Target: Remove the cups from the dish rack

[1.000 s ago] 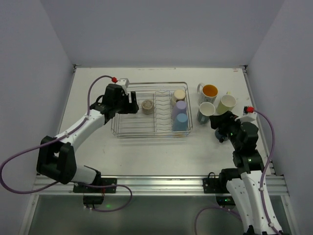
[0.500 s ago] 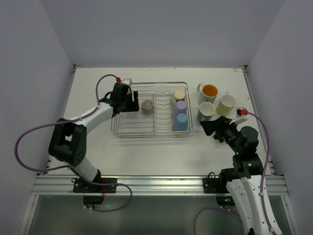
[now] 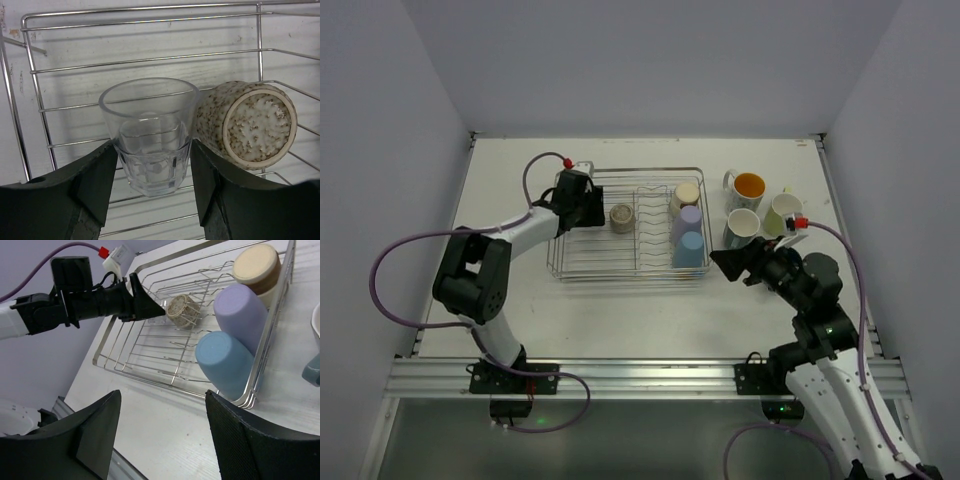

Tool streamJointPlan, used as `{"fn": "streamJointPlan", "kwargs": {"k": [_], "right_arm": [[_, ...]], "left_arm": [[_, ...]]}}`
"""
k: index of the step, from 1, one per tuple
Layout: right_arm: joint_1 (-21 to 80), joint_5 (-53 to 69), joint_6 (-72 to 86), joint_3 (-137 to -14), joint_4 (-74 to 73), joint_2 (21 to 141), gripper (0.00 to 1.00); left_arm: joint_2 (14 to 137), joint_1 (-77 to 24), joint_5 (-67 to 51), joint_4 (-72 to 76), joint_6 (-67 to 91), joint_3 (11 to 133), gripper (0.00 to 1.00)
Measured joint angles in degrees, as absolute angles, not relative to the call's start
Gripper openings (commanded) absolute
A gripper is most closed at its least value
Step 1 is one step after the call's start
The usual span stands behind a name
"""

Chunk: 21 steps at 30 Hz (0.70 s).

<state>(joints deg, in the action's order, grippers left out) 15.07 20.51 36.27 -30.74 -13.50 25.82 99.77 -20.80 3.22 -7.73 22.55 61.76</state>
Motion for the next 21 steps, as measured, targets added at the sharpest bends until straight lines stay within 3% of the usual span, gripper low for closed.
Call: {"fn": "streamJointPlan", "kwargs": {"k": [1, 5, 6, 12, 21], "right_arm": [[15.7, 20.5, 36.4, -30.8, -13.1, 26.0, 0.72], [18.5, 20.5, 37.4, -30.8, -11.5, 27.5, 0.73], [19.2, 20.5, 37.6, -30.8, -11.1, 28.0, 0.73], [24.4, 20.0, 39.4, -31.1, -7.3, 32.8, 0.73], [36.2, 15.7, 41.4, -38.8, -2.5, 47.2, 0.74]], "left_arm": [[100.0, -20.7, 3.2, -7.7, 22.3, 61.9, 0.62], [100.4, -20.2, 3.2, -6.5, 21.6, 62.2, 0.31], [100.4, -20.1, 3.3, -6.4, 21.4, 62.2, 0.28], [97.0, -19.9, 2.5, -5.7, 21.4, 59.9, 0.23], [71.8, -19.9, -4.9, -3.7, 22.0, 49.6, 0.19]]}}
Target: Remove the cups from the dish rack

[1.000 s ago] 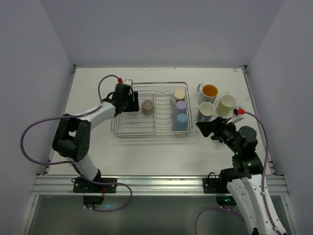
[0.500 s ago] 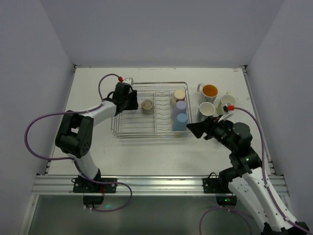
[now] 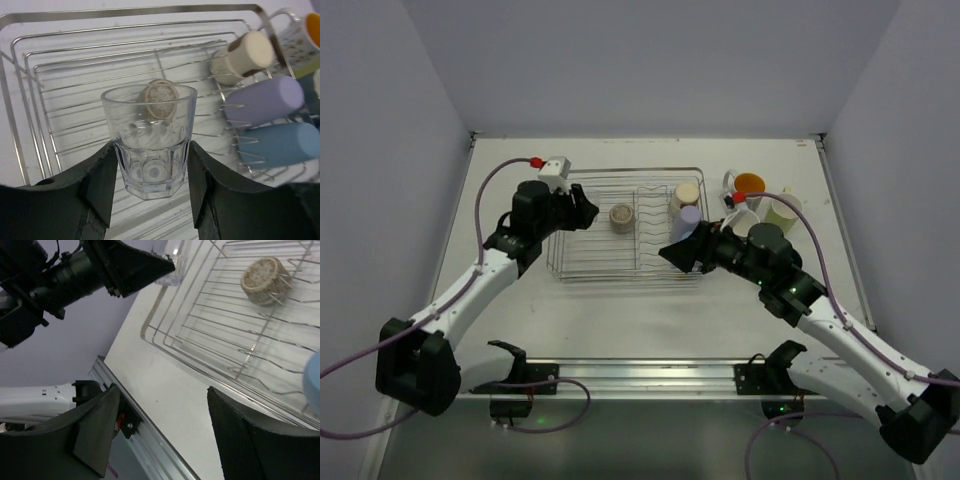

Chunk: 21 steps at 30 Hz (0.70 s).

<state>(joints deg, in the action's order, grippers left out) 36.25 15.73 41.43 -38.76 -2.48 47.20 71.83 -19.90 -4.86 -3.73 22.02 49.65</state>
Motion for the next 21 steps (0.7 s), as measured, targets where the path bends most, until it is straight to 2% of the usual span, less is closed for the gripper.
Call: {"fn": "streamJointPlan", "kwargs": {"k": [6, 13, 21], "right_arm": [[44.6, 9.7, 43.6, -46.9, 0.3, 55.8, 0.82], [49.8, 4.6, 45.8, -54.3, 0.8, 65.3, 0.86], [53.8, 4.3, 46.9, -58.3, 0.3, 70.4, 0.78]], "left_arm": [[56.5, -20.4, -17.1, -3.0, 21.8, 42.0, 0.19], [43.4, -21.7, -29.1, -3.1, 19.9, 37.2, 0.21], [37.6, -23.5, -34.9, -5.0, 14.9, 36.6, 0.21]]}}
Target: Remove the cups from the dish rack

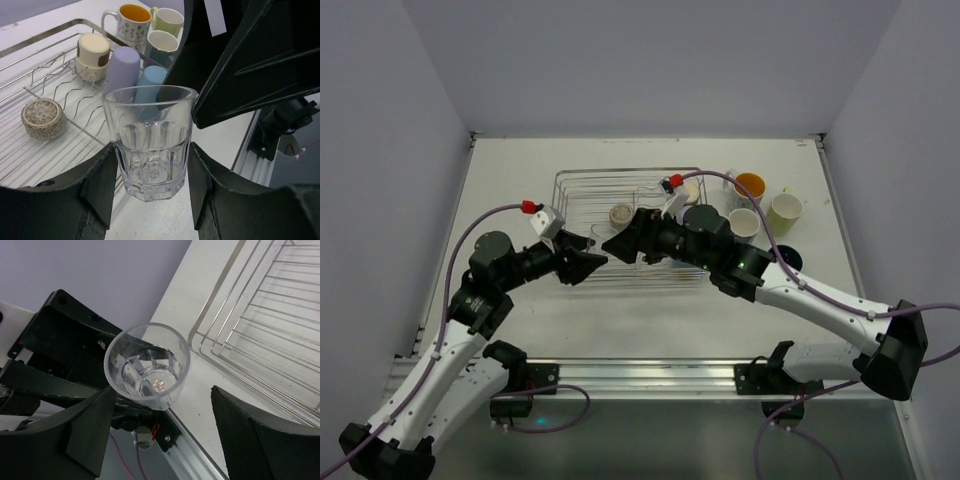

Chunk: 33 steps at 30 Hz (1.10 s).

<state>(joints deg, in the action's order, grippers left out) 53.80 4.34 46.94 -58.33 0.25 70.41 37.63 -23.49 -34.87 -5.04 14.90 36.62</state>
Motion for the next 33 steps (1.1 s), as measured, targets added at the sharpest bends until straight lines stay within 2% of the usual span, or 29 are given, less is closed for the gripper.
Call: {"fn": "streamJointPlan", "kwargs": {"k": [5, 9, 14, 18, 30, 33], "right_arm": [[54.0, 5.1, 47.2, -58.2, 0.1, 67.7, 0.78], [53.9, 4.8, 47.1, -58.3, -0.4, 63.9, 0.83], [53.9, 5.6, 46.2, -61.0, -4.6, 65.4, 0.98], [54.6, 7.4, 44.8, -61.5, -7.9, 68.7, 0.99], [57.2, 8.5, 42.2, -64.9, -10.8, 72.8, 0.84], [57.2, 8.5, 42.1, -65.2, -10.7, 73.8, 0.68]], "left_arm": [[36.9, -26.6, -35.0, -7.1, 12.5, 36.6, 0.2], [36.2, -27.9, -35.5, -8.3, 11.2, 36.6, 0.19], [35.7, -28.3, -35.9, -8.7, 10.6, 36.6, 0.18], [35.7, -28.3, -36.2, -8.7, 10.2, 36.6, 0.18], [37.5, -29.3, -38.2, -9.4, 9.8, 36.6, 0.21], [37.5, -29.5, -38.5, -9.3, 9.8, 36.6, 0.25]]}}
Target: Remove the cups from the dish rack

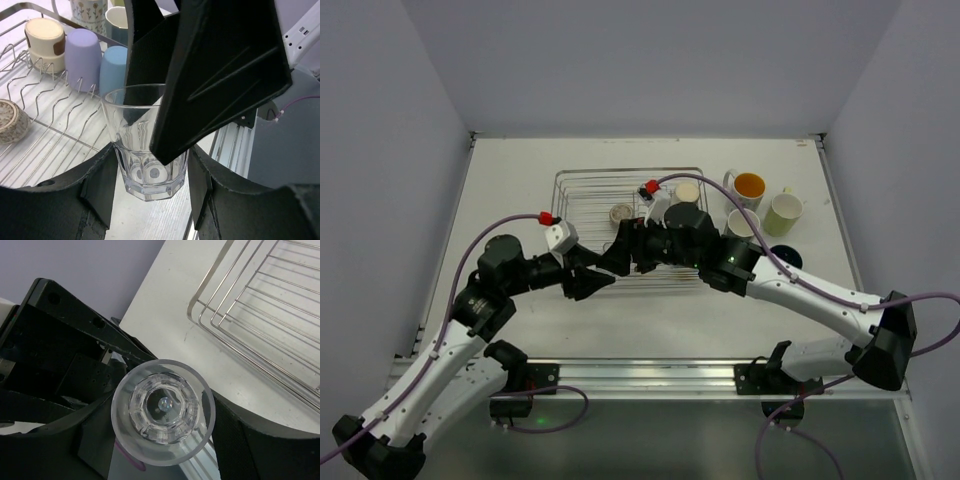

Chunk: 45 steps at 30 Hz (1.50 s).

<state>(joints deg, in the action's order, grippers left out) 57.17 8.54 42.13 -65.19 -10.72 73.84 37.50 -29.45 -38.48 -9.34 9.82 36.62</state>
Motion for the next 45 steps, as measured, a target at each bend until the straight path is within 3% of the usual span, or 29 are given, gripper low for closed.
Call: {"fn": "streamJointPlan", "kwargs": {"k": [2, 3, 4, 8, 22, 28, 37, 45], "right_arm": [[57.1, 8.3, 41.9, -65.2, -10.8, 74.3, 0.56], [57.1, 8.3, 41.8, -65.2, -10.7, 74.4, 0.48], [57.1, 8.1, 41.7, -65.2, -10.8, 74.4, 0.4], [57.5, 6.1, 41.8, -64.4, -10.5, 73.1, 0.35], [58.0, -3.9, 41.0, -51.8, -13.6, 56.9, 0.31], [66.2, -15.8, 41.6, -40.2, -16.3, 50.8, 0.31], [72.1, -32.3, 46.4, -34.7, -16.1, 61.8, 0.33], [72.4, -36.9, 49.5, -32.9, -12.8, 68.0, 0.36]], "left_arm": [[37.5, -29.5, -38.6, -9.4, 9.8, 36.6, 0.33], [37.4, -29.5, -38.4, -9.5, 9.8, 36.6, 0.47], [37.4, -29.5, -38.5, -9.5, 9.8, 36.6, 0.54], [37.2, -29.7, -37.8, -9.3, 9.5, 36.6, 0.99], [34.3, -29.7, -32.1, -9.3, 10.5, 36.6, 1.0], [39.8, -29.7, -21.9, -11.3, 13.4, 38.6, 1.0], [52.6, -29.7, -8.5, -12.5, 20.3, 41.7, 0.99], [65.4, -29.7, -0.9, -9.6, 23.4, 44.7, 0.93]]}}
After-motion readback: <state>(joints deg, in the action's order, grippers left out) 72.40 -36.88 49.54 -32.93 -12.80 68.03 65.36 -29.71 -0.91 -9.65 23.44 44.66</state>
